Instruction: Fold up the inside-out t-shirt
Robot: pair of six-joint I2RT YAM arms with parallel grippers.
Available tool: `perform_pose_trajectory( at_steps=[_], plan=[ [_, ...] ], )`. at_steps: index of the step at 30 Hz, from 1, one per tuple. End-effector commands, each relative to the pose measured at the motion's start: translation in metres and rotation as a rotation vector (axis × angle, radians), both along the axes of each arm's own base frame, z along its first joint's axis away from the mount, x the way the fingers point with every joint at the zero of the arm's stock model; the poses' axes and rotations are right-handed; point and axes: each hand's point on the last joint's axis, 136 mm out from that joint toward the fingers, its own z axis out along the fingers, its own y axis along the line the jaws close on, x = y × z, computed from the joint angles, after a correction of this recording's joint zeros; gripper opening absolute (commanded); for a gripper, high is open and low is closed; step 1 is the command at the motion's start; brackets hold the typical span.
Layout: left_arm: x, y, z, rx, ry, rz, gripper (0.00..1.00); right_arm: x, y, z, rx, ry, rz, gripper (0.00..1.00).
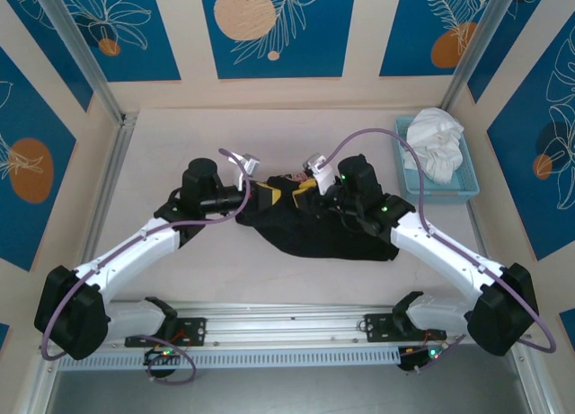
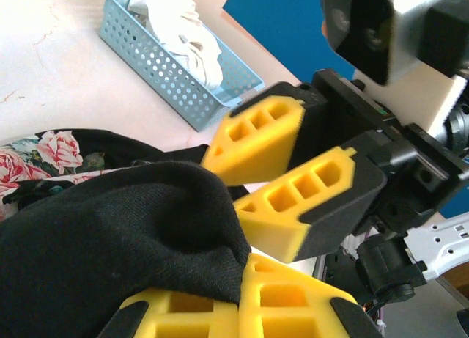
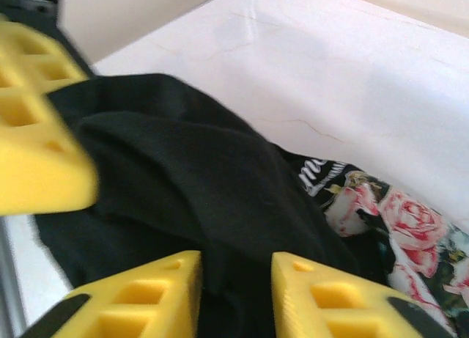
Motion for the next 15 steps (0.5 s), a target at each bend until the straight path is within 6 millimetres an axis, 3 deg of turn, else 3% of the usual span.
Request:
perform_pose_trajectory(
  at_steps=[1, 4, 9, 15],
  plan=[
    [0.000, 0.002, 0.002, -0.008, -0.021, -0.009, 0.00, -0.030, 0.014, 0.013, 0.059, -0.038, 0.169, 0.26],
    [0.000, 0.001, 0.002, -0.007, -0.020, -0.010, 0.00, -0.035, 0.022, 0.010, 0.065, -0.009, 0.222, 0.23],
    [0.000, 0.003, 0.001, -0.001, -0.019, -0.010, 0.00, -0.011, 0.022, 0.005, 0.045, 0.001, 0.147, 0.19],
    [-0.001, 0.003, 0.001, -0.002, -0.020, -0.010, 0.00, 0.002, 0.027, -0.002, 0.039, 0.016, 0.142, 0.21]
  ],
)
